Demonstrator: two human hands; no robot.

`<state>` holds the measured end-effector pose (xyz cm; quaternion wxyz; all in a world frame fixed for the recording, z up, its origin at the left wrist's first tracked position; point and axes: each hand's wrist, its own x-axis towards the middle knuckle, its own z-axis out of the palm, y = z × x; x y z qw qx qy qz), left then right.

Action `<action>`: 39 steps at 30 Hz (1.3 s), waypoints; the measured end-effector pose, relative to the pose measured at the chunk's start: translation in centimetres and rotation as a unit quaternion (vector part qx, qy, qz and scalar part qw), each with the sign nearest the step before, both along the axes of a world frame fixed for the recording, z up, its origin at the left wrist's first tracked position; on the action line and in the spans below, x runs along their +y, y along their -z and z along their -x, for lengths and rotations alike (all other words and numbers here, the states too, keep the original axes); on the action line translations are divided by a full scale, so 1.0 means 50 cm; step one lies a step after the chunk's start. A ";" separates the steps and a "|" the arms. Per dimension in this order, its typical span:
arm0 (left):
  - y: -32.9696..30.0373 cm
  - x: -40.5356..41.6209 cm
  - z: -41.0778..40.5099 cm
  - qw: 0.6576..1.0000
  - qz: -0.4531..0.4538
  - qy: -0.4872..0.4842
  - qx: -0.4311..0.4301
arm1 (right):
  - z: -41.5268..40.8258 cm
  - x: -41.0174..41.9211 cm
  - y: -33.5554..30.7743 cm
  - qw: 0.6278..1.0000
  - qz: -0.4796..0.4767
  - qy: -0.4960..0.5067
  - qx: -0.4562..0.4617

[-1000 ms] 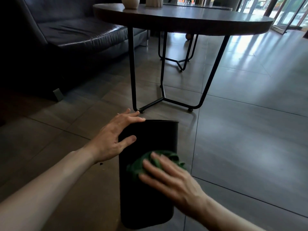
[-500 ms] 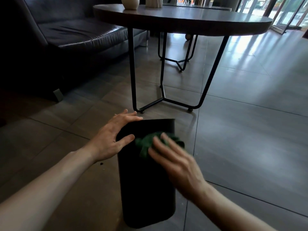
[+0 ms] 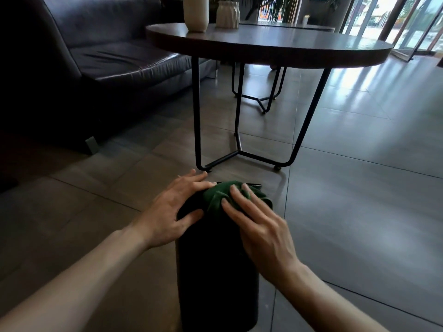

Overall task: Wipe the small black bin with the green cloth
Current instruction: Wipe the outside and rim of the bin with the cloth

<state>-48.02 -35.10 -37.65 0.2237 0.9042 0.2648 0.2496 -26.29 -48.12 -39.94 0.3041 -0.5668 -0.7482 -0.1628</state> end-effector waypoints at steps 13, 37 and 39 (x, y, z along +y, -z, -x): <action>0.006 0.014 0.031 1.000 0.019 -0.020 0.005 | -0.035 -0.130 0.041 0.993 0.058 -0.077 0.071; -0.007 -0.002 0.116 0.984 -0.130 0.053 0.111 | -0.133 0.093 -0.091 0.960 0.276 -0.029 -0.039; -0.010 0.002 0.118 0.983 -0.136 0.046 0.114 | -0.128 0.088 -0.102 0.958 0.284 -0.024 -0.041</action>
